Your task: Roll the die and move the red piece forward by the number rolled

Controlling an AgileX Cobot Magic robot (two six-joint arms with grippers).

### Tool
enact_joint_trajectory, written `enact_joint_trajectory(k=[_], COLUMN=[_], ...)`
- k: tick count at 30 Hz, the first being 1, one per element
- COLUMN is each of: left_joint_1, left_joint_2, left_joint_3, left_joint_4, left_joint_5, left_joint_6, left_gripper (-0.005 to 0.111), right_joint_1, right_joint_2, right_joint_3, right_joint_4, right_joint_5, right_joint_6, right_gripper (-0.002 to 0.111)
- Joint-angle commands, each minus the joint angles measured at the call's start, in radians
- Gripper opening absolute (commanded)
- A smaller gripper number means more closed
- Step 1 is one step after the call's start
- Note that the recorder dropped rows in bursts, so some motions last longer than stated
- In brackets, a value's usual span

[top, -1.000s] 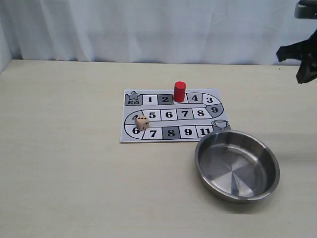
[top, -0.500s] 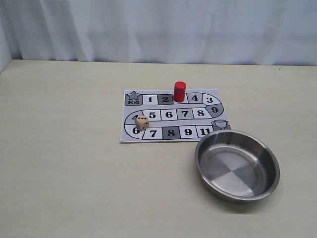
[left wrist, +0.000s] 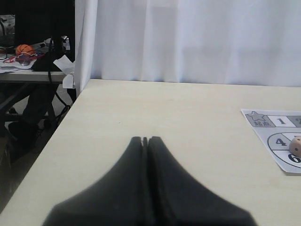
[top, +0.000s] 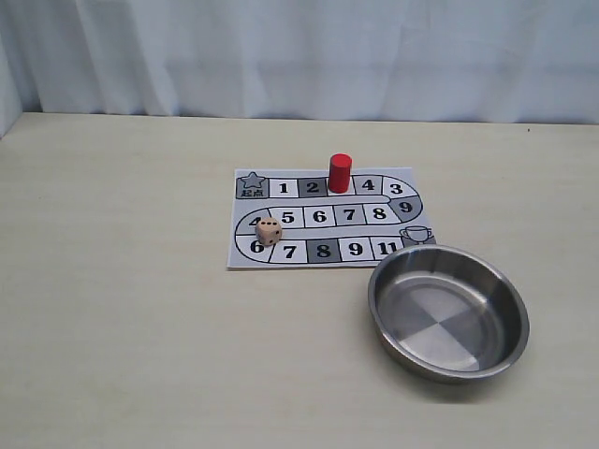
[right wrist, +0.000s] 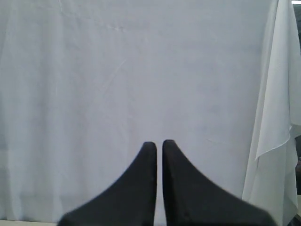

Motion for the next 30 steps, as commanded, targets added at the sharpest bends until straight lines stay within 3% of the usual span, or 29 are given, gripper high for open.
enact_joint_trajectory(k=[1,6,12,30], left_joint_1=[0.000,0.000,0.000,0.000], left_joint_2=[0.000,0.000,0.000,0.000], left_joint_3=[0.002,0.002,0.002,0.002], left_joint_4=[-0.004,-0.004,-0.004,-0.004], left_joint_5=[-0.013,-0.013,-0.013,-0.013], left_joint_6=[-0.004,-0.004,-0.004,-0.004], left_gripper=[0.000,0.000,0.000,0.000], right_joint_1=[-0.001,-0.001,-0.001,-0.001], right_joint_2=[-0.049,-0.049,-0.049,-0.049], right_joint_3=[0.007,0.008,0.207,1.106], right_joint_4=[0.002,-0.001,-0.001,-0.003], right_joint_5=[0.065,0.117,-0.012,-1.046], right_joint_6=[-0.007,-0.007,-0.007,0.015], right_gripper=[0.004,0.004,0.004,0.004])
